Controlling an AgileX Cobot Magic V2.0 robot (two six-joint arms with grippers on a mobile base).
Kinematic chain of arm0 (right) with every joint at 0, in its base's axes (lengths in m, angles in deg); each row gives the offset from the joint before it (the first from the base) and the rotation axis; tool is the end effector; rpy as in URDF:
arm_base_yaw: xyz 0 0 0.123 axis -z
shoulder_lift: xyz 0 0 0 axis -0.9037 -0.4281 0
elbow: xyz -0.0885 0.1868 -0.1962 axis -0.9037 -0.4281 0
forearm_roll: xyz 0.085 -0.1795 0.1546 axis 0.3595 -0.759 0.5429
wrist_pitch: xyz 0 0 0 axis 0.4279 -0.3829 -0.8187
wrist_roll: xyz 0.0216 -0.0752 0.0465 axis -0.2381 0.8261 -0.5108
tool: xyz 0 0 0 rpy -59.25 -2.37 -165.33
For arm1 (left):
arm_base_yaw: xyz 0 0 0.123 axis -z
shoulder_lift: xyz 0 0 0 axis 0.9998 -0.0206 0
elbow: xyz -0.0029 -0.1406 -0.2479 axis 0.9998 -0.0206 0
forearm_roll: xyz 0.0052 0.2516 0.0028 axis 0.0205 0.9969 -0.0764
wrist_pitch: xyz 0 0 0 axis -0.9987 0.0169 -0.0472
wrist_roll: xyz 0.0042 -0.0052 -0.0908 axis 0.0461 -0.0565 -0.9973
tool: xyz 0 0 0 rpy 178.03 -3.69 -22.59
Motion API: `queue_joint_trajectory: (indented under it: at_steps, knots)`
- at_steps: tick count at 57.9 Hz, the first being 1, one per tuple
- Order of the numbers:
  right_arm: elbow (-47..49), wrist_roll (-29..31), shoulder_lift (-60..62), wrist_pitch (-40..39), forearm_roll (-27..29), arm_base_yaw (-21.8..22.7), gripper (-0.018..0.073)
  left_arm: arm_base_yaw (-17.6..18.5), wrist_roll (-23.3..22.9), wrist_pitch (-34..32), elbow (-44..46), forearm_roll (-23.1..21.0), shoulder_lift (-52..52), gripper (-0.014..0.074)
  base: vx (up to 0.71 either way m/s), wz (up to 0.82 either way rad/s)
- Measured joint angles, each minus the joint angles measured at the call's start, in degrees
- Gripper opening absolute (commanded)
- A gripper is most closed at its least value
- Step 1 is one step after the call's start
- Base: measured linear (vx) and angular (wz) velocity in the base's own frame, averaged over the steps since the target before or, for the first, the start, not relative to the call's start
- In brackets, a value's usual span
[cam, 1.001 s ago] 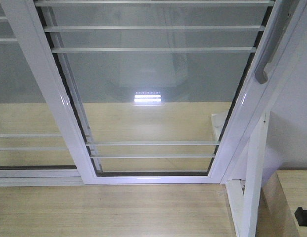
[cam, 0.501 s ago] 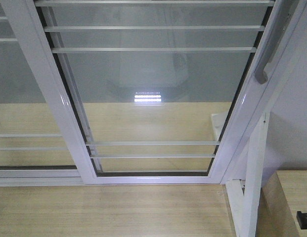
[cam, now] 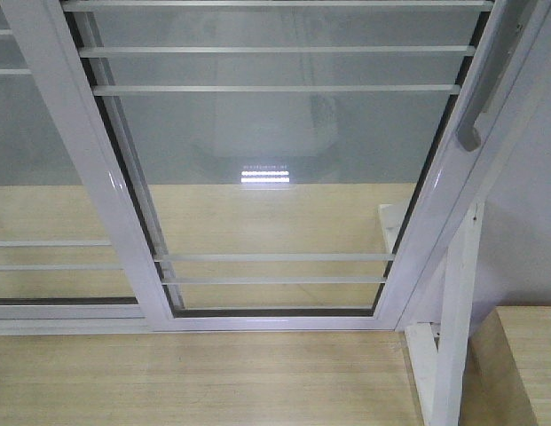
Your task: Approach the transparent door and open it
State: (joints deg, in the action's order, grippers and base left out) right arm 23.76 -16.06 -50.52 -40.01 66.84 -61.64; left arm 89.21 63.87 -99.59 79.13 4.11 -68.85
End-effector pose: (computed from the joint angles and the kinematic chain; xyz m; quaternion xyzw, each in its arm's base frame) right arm 0.0364 0.0066 0.2616 -0.0814 0.4359 -0.1060 0.8900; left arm 0.0524 -0.0008 0.2385 -0.0126 0.5970 -0.0261 0.8017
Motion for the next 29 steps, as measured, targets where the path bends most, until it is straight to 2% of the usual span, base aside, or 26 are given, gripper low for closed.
queue_joint_trajectory:
  at_steps: [5, 11, 19, 25, 29]
  knots:
    - [5.6, -3.2, 0.1, 6.3, -0.6, 0.0, -0.0005, 0.0, 0.0, 0.1, 5.2, 0.0, -1.4, -0.0003, 0.00, 0.00]
    - [14.9, -7.4, -0.7, 22.4, -0.4, 0.0, -0.0005, 0.0, 0.0, -0.1, 12.8, 1.6, -4.3, -0.0003, 0.00, 0.00]
    - [26.5, -11.1, -6.9, 38.5, -0.1, 0.0, -0.0005, 0.0, 0.0, 0.9, 22.5, 5.4, -10.7, -0.0003, 0.00, 0.00]
    - [32.8, -11.7, -13.8, 45.5, 0.0, 0.0, -0.0005, 0.0, 0.0, 2.0, 28.0, 6.4, -17.2, -0.0003, 0.00, 0.00]
    - [34.7, -11.8, -18.6, 47.1, -0.1, 0.0, -0.0005, 0.0, 0.0, 2.2, 29.6, 6.5, -21.6, -0.0003, 0.00, 0.00]
